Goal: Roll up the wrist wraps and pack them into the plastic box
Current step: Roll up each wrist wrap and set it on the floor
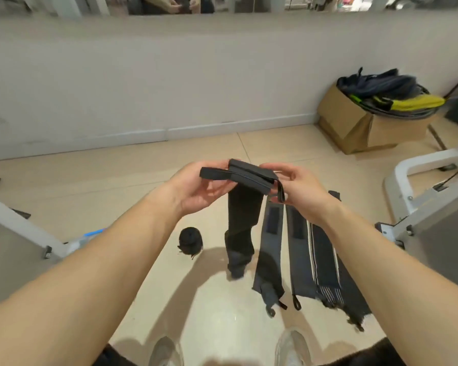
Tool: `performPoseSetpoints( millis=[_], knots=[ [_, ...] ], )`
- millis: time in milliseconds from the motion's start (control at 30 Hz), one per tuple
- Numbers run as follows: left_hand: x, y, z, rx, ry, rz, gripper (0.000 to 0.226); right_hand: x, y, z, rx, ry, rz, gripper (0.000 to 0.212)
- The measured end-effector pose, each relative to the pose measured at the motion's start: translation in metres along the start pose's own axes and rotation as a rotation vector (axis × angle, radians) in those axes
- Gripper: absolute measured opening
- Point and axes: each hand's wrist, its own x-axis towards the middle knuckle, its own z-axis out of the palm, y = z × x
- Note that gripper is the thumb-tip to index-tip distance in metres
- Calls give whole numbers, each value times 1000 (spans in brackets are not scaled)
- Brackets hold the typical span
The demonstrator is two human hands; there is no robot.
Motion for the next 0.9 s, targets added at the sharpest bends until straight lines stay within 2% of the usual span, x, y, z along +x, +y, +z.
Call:
performPoseSetpoints(
  millis=[167, 267, 367, 433, 500, 667, 733, 800, 900],
  knots=[
    [-43, 12, 11, 60, -117, 134, 18, -22, -31, 0, -113, 111, -233, 21],
    [-55, 7, 15, 158, -32, 222, 15, -36, -45, 7, -25, 84, -319, 23],
    [-55, 1, 11, 374, 83, 314, 12, -47, -53, 19, 64, 27, -367, 18],
    [-51, -2, 6, 505, 156, 399, 13, -50, -51, 29, 102, 31, -352, 15],
    [-49, -4, 2, 537, 193, 501, 13, -50, -46, 37, 151, 69, -317, 12],
    [-40, -9, -5, 466, 100, 657, 30, -36, -37, 52, 222, 65, -237, 10],
    [-36, -9, -5, 471, 96, 694, 27, -28, -37, 55, 279, 51, -196, 12],
    [-32, -8, -4, 445, 136, 697, 15, -19, -37, 57, 349, 52, -157, 13],
    [-20, -7, -3, 384, 239, 676, 19, -6, -34, 59, 448, 41, -149, 18]
  ],
)
